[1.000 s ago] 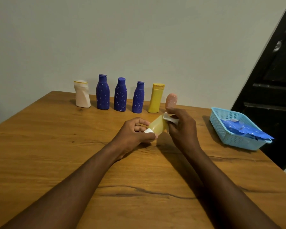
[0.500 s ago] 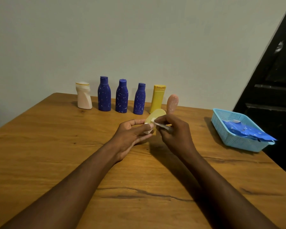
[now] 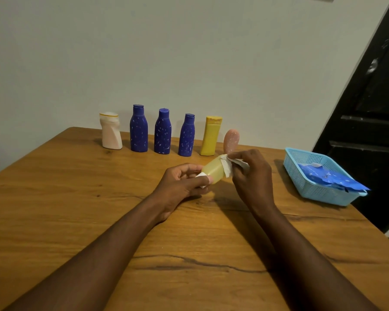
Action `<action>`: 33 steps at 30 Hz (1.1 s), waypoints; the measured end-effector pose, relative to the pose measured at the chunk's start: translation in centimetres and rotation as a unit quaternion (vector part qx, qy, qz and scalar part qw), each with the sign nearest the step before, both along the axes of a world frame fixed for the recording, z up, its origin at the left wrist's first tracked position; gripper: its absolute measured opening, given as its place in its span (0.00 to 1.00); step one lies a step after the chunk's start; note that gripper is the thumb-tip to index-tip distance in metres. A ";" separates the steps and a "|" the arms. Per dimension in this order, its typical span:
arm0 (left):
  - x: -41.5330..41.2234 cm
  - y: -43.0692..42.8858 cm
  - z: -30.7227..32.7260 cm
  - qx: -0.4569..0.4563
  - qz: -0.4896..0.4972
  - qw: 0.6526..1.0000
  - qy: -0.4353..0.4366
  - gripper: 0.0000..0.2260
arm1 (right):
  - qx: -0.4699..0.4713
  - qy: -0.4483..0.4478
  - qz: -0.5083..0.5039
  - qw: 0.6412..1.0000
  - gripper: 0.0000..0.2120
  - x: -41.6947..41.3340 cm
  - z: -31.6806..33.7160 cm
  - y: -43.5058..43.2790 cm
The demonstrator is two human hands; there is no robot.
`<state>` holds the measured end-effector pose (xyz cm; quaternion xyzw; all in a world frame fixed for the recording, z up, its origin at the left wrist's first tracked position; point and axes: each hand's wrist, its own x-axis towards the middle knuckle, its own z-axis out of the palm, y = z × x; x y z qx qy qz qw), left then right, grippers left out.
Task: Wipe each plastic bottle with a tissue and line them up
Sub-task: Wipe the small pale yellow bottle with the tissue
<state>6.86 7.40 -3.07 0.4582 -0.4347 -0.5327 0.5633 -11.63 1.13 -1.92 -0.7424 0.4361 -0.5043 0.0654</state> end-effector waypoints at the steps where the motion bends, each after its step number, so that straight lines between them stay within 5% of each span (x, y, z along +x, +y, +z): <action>1: 0.0 0.0 -0.1 0.000 0.004 1.000 0.006 0.16 | 0.000 0.016 0.010 1.000 0.13 0.1 0.0 0.2; 9: 0.5 -0.5 -0.7 -0.001 0.037 0.998 0.044 0.18 | 0.040 0.129 0.134 0.982 0.16 1.8 0.1 1.7; 14: 0.3 -0.5 -0.6 -0.001 0.019 1.000 0.023 0.19 | 0.022 0.096 0.078 0.992 0.15 0.5 0.3 0.8; 22: 0.3 -0.5 -0.9 -0.040 0.018 0.993 -0.106 0.24 | 0.040 0.032 0.051 0.997 0.15 -0.7 -0.1 -0.2; 33: 0.6 -0.9 -1.9 -0.113 0.101 0.953 -0.264 0.19 | 0.070 0.105 0.163 0.978 0.15 1.1 0.0 0.8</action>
